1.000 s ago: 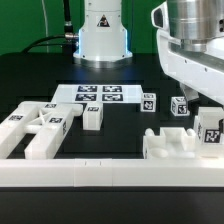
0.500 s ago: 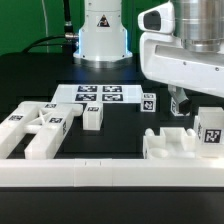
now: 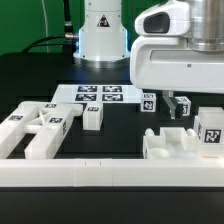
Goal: Assemble chair
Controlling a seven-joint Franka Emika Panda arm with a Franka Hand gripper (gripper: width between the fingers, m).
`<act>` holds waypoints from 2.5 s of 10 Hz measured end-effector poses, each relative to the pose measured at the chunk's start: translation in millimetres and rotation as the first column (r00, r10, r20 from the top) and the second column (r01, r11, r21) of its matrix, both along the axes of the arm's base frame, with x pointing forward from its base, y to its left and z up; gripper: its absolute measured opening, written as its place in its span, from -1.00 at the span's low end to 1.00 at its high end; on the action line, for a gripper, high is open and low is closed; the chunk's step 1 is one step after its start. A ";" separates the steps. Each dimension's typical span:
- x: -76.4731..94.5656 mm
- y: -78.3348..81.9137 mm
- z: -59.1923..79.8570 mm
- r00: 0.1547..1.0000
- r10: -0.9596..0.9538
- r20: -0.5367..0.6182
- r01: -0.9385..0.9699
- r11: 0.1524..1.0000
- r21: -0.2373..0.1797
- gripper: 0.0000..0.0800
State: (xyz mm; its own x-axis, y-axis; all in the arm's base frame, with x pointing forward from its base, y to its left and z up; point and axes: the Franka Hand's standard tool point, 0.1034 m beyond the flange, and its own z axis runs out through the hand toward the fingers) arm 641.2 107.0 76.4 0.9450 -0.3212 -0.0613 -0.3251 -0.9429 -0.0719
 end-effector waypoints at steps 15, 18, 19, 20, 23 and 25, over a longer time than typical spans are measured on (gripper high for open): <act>-1.2 7.2 -2.4 0.906 -0.422 -0.031 0.422 0.907 -0.010 -0.27; 2.2 10.8 -3.4 0.698 -0.715 -0.038 0.716 0.697 0.024 -0.27; 2.8 11.0 -3.4 0.635 -0.771 -0.050 0.773 0.634 0.024 -0.27; 3.3 11.2 -3.6 0.578 -0.814 -0.060 0.816 0.577 0.023 -0.27; 5.5 11.4 -3.9 0.361 -0.928 -0.094 0.932 0.361 0.013 -0.27; 7.1 11.5 -4.1 0.216 -0.970 -0.111 0.976 0.217 0.001 -0.27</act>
Offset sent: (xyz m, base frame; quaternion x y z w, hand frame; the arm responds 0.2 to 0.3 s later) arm 0.0000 0.0000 0.0000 0.0000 0.0000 -0.1938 0.9810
